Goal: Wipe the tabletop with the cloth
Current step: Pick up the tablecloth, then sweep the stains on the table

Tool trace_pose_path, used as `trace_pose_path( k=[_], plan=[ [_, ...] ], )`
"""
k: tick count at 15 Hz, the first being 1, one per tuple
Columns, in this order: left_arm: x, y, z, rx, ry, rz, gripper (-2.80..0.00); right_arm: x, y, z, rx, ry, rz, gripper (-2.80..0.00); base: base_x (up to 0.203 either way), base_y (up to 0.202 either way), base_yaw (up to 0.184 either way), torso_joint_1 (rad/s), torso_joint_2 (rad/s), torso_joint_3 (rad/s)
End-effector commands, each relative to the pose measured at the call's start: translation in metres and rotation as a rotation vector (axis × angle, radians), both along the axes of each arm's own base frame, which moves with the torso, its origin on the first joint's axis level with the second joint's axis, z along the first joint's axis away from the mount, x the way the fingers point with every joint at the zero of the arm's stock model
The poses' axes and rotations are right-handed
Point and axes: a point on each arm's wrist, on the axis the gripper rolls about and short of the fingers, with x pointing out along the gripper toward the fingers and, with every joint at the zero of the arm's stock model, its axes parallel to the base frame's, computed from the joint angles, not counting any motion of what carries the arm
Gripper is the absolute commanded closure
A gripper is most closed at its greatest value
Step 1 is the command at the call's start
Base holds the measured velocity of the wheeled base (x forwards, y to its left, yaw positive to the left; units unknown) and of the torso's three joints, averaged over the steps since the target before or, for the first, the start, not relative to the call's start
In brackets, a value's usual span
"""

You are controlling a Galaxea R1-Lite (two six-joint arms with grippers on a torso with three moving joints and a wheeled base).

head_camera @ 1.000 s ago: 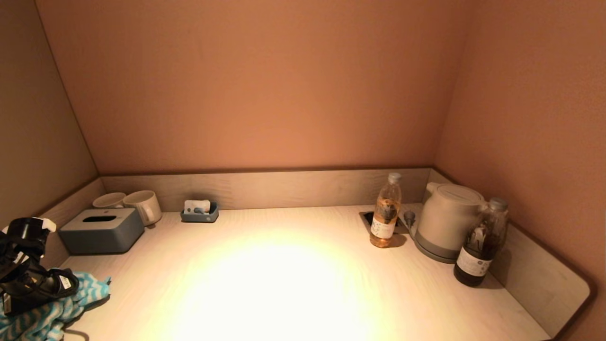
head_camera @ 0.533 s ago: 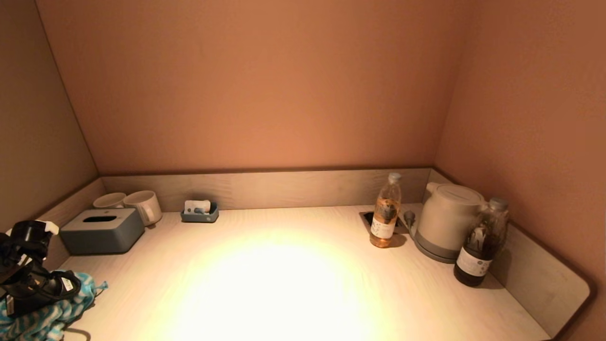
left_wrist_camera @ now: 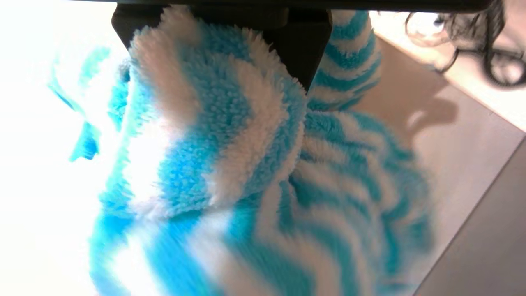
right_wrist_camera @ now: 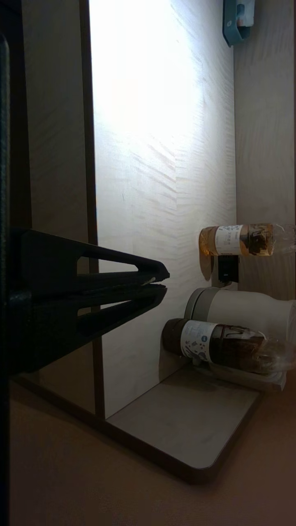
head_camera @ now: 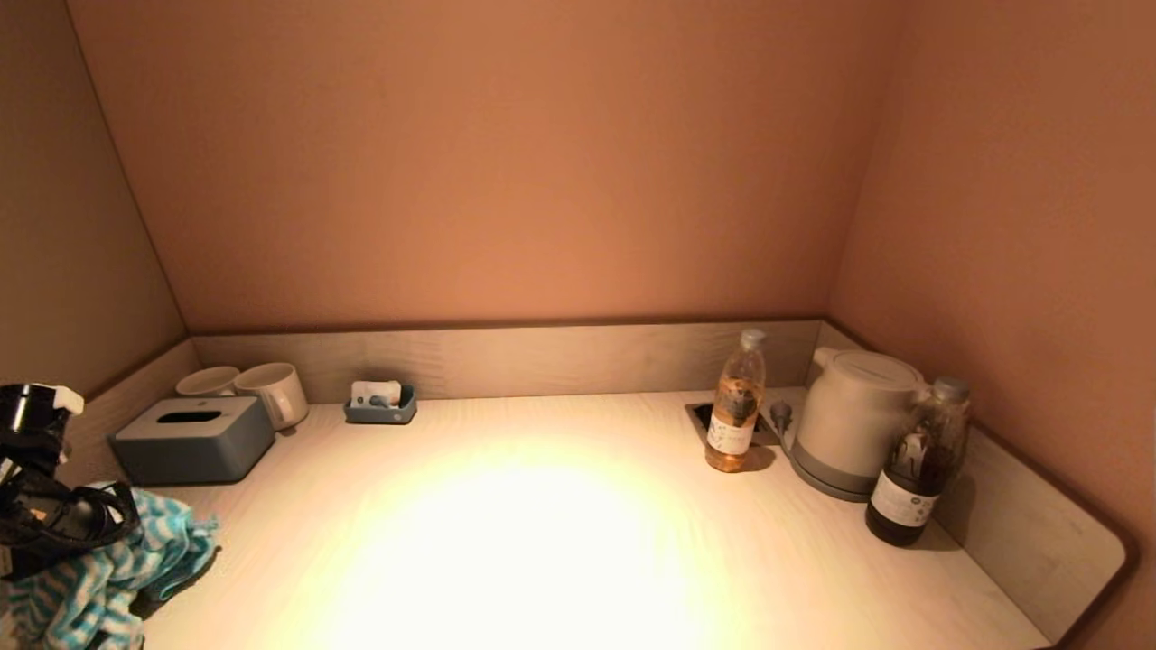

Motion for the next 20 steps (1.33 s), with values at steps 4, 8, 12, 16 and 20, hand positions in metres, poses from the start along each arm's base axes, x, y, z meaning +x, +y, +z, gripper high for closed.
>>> trace_pose_path(
  k=[4, 8, 12, 16, 20],
  plan=[
    [-0.046, -0.055, 0.104, 0.018, -0.298, -0.185, 0.0, 0.0, 0.0, 0.0, 0.0, 0.0, 0.001, 0.0, 0.0, 0.0, 0.0, 0.0, 0.0, 0.0],
    [-0.075, -0.107, 0.139, -0.05, -0.413, -0.434, 0.0, 0.0, 0.0, 0.0, 0.0, 0.0, 0.001, 0.0, 0.0, 0.0, 0.0, 0.0, 0.0, 0.0],
    [-0.085, -0.132, 0.152, -0.17, -0.48, -0.633, 0.0, 0.0, 0.0, 0.0, 0.0, 0.0, 0.001, 0.0, 0.0, 0.0, 0.0, 0.0, 0.0, 0.0],
    [-0.084, -0.167, 0.157, -0.218, -0.534, -0.8, 0.0, 0.0, 0.0, 0.0, 0.0, 0.0, 0.001, 0.0, 0.0, 0.0, 0.0, 0.0, 0.0, 0.0],
    [-0.066, -0.195, 0.153, -0.256, -0.612, -0.92, 0.0, 0.0, 0.0, 0.0, 0.0, 0.001, 0.001, 0.0, 0.0, 0.0, 0.0, 0.0, 0.0, 0.0]
  ],
)
